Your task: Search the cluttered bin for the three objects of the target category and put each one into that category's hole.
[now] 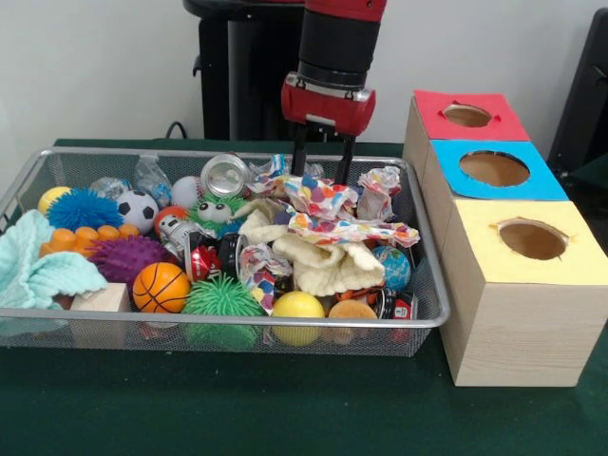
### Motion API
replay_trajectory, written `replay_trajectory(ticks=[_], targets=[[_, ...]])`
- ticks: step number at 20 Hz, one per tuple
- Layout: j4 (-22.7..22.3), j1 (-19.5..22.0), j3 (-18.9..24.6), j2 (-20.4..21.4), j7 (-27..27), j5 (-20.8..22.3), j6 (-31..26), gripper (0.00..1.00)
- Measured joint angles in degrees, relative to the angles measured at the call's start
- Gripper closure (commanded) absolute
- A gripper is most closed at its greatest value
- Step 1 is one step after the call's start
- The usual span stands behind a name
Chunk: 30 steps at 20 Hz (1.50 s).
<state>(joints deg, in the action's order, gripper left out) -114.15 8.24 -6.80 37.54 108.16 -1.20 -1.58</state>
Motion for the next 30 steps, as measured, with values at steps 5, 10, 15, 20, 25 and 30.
replay_trajectory(ticks=[5,10,15,20,25,30], targets=[[-0.7,-1.2,-1.1,-2.0,0.0,0.0,0.0,0.0],[-2.3,-3.6,-2.7,-2.0,0.0,0.0,-0.1,0.0],[-4.4,-6.1,-3.7,-1.0,0.0,0.0,-0.1,0.0],[-6.1,-5.7,-3.4,1.0,0.0,0.0,-0.1,0.0],[-8.1,-3.1,-2.8,5.0,0.0,-0.2,-0.4,0.0],[-8.4,-3.2,-2.9,8.0,0.0,-0.9,-2.2,0.0]])
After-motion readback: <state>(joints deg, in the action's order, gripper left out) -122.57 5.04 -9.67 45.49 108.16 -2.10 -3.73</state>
